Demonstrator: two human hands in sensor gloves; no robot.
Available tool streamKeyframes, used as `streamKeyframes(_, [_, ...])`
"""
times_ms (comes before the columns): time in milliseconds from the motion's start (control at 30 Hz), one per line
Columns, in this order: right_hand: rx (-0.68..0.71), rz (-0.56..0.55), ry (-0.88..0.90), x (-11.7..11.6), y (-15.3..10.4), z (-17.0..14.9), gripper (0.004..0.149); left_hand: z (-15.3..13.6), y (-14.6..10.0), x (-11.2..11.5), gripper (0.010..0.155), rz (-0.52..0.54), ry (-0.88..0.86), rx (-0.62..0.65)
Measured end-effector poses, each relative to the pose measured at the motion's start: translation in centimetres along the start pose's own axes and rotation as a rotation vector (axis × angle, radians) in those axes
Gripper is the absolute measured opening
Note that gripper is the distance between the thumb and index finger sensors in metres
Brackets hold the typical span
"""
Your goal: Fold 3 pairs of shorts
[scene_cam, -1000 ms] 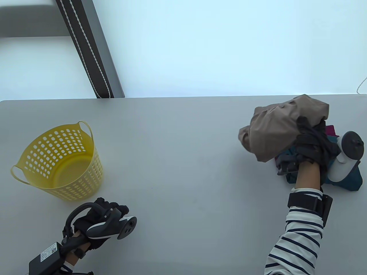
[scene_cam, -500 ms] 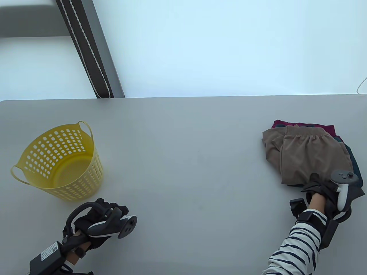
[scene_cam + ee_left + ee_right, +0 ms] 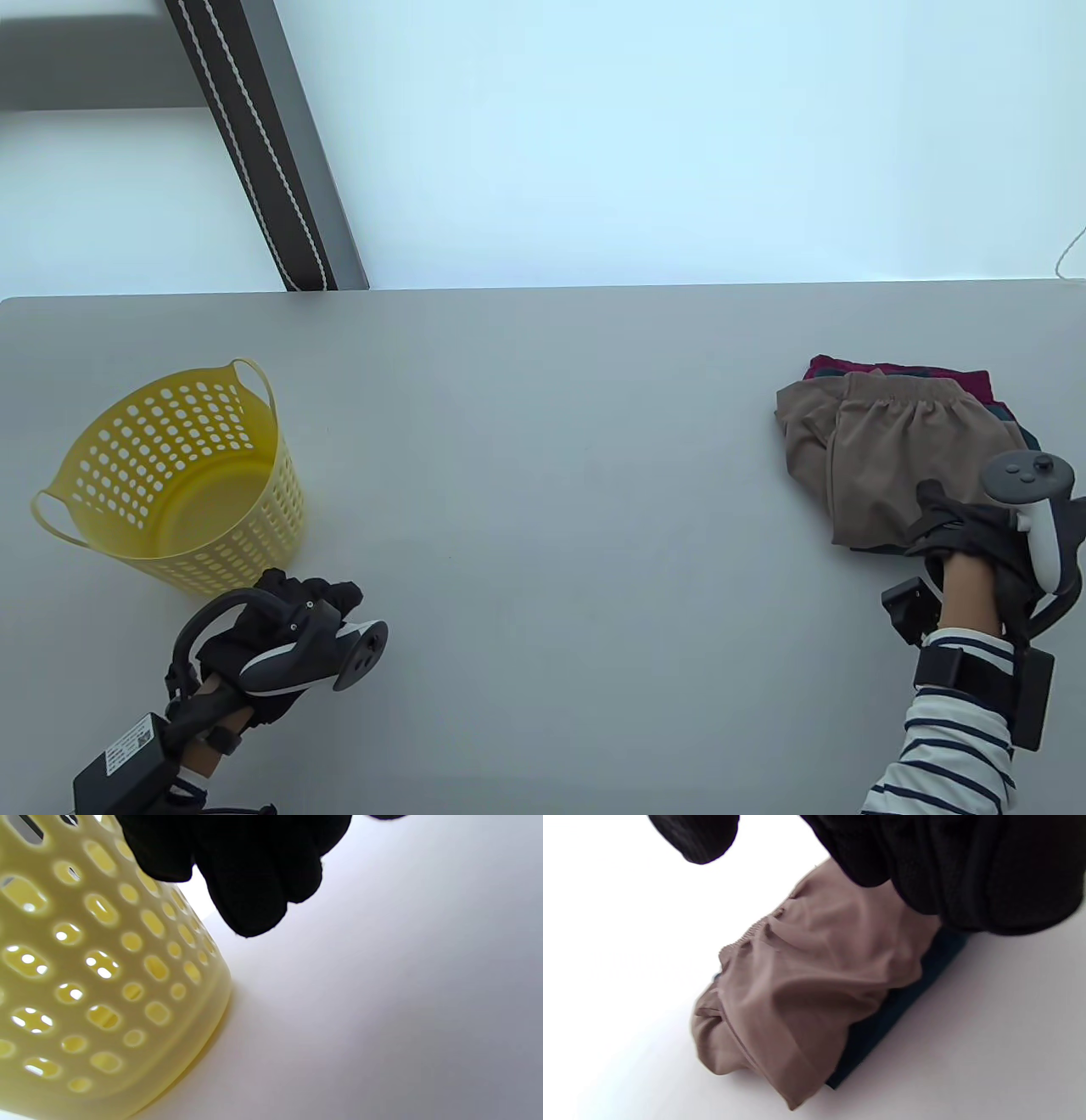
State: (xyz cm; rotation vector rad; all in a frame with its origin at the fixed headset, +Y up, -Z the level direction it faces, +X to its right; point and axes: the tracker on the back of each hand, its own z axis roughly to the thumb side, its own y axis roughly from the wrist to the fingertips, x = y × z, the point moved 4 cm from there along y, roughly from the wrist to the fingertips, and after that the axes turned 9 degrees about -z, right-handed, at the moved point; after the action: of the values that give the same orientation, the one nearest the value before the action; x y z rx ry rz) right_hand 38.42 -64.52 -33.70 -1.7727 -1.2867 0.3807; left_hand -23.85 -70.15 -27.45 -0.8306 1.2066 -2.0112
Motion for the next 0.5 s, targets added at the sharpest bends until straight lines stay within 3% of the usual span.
streamKeyframes(100, [0.243, -0.121, 0.032, 1.9, -3.1, 4.8, 0.063, -2.1, -0.9, -2.3, 0.053, 0.108, -0.045, -0.069])
streamKeyframes(200, [0.571, -0.332, 0.009, 3.0, -8.1, 10.1, 0.045, -4.0, -2.7, -5.4, 0.050, 0.308, -0.126, -0.124])
streamKeyframes(267, [0.786, -0.457, -0.056, 2.2, -12.3, 13.1, 0.038, -5.1, -4.2, -7.4, 0.047, 0.495, -0.214, -0.173])
streamKeyframes(367, [1.067, -0.500, -0.178, -1.6, -17.2, 15.3, 0.038, -5.2, -5.2, -8.3, 0.044, 0.741, -0.250, -0.246])
streamKeyframes(500, [1.320, -0.434, -0.383, -8.5, -20.6, 14.7, 0.052, -2.8, -4.0, -6.8, 0.052, 0.762, -0.101, -0.250])
